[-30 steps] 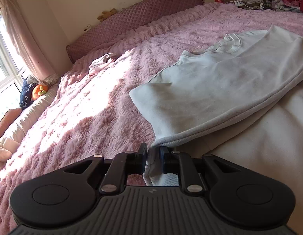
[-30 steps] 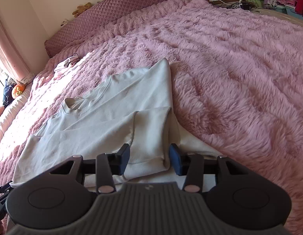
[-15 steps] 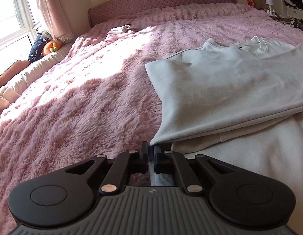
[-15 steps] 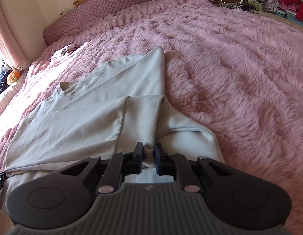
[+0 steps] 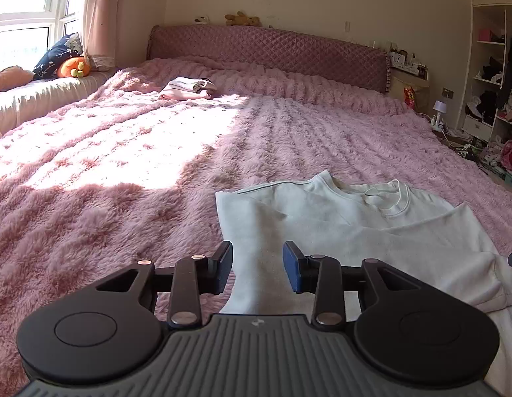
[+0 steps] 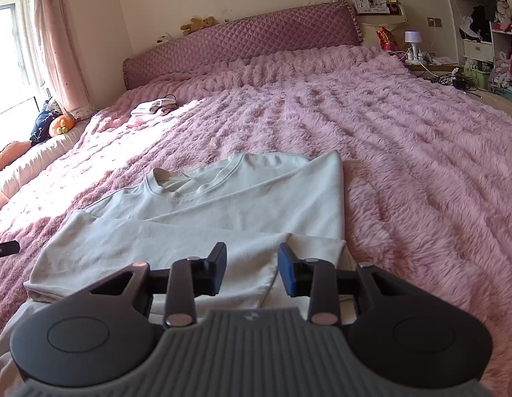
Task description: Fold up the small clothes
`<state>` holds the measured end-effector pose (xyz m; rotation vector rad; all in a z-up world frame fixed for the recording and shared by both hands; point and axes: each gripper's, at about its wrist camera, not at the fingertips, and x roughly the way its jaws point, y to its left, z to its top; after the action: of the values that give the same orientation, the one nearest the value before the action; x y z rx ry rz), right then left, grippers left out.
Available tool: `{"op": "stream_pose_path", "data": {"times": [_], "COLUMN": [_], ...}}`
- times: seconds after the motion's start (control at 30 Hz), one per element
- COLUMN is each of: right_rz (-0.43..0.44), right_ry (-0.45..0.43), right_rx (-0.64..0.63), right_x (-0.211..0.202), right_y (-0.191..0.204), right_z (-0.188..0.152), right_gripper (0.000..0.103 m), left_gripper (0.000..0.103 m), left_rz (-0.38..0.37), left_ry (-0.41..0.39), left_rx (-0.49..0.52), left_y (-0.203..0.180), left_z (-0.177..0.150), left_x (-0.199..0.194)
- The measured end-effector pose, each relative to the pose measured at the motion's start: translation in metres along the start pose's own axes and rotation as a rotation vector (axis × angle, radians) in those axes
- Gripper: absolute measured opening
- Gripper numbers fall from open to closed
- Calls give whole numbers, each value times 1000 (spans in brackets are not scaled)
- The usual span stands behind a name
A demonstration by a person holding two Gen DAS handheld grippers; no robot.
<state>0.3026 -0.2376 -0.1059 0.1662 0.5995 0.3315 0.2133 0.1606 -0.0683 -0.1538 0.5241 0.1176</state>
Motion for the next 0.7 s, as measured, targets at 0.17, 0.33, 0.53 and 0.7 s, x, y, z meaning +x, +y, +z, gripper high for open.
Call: {"op": "stream_pose_path", "data": {"times": [0.17, 0.33, 0.53, 0.7], "right_rz": [-18, -39, -47, 15], "right_ry": [80, 116, 127, 70], "right_rx": [-18, -28, -18, 12], "right_x": [13, 12, 9, -37], "right_y": [2, -16, -16, -10], "right_z": [-15, -37, -34, -14], "right_gripper": [31, 30, 32, 50], "left_gripper": [42, 38, 38, 52], "left_rz": [-17, 19, 13, -77], "left_ry": [75, 131, 134, 106], "left_rx": [-70, -60, -105, -150], "left_y": [3, 10, 13, 12], "left_z": [-11, -27, -17, -1], "left_x": [43, 60, 50, -14]}}
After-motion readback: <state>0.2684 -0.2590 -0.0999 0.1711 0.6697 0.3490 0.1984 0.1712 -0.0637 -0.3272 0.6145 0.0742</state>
